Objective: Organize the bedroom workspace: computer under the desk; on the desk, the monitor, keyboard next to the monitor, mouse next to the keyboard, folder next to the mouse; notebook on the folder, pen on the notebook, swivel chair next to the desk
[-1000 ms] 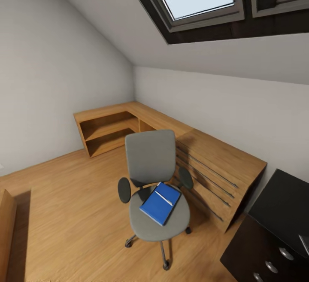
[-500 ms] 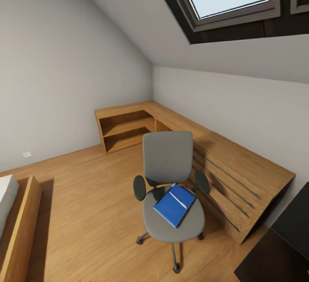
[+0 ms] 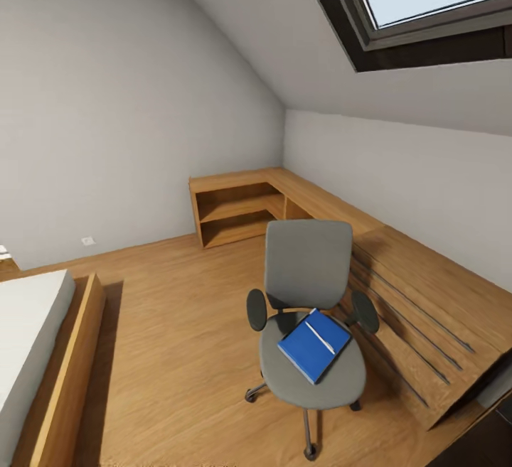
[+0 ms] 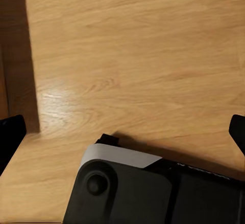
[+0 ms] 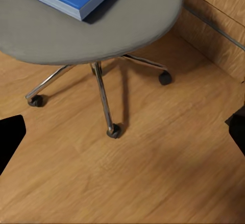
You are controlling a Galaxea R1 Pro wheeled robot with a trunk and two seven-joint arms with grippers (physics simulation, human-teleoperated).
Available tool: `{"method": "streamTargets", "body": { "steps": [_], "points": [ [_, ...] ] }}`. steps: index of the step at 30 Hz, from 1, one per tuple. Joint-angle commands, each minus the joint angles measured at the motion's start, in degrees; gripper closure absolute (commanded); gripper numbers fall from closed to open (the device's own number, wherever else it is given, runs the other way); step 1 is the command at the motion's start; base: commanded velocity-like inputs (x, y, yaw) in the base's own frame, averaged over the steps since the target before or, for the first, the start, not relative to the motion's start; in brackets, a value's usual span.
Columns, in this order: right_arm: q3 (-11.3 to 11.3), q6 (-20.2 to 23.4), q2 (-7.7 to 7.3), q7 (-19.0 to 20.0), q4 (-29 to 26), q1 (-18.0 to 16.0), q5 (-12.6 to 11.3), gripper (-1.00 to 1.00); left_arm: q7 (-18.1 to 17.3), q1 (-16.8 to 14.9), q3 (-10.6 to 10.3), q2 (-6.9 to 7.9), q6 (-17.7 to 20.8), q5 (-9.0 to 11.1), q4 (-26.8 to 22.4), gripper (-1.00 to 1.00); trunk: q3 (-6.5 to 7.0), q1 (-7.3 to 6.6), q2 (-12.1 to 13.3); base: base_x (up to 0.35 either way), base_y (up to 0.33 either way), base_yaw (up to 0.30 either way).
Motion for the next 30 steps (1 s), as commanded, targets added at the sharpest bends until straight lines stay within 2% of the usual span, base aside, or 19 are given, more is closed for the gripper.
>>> {"method": "streamTargets", "body": {
  "steps": [1,18,26,30],
  "points": [
    [-0.2,-0.2,0.04,0.2,0.0,0.0,-0.2,-1.0,0.3,0.0,-0.3,0.03,-0.3,0.6,0.0,-1.0,-0.1,0.02,-0.1,0.0,0.0,0.276],
    [-0.2,-0.1,0.05,0.1,0.0,0.0,-0.1,-1.0,0.3,0.0,-0.3,-0.02,-0.3,0.6,1.1,-1.0,-0.49,0.02,-0.1,0.0,-0.008,0.275],
    [-0.1,-0.2,0.02,0.2,-0.1,0.0,0.0,-1.0,0.3,0.0,-0.3,0.05,-0.3,0.6,1.1,-1.0,-0.66,0.02,-0.1,0.0,-0.074,0.056],
    [-0.2,-0.2,-0.08,0.3,-0.2,0.0,0.0,-1.0,0.4,0.0,0.0,0.65,-0.4,0.6,0.8,-1.0,-0.66,0.02,-0.1,0.0,-0.065,0.002]
  ]
}}
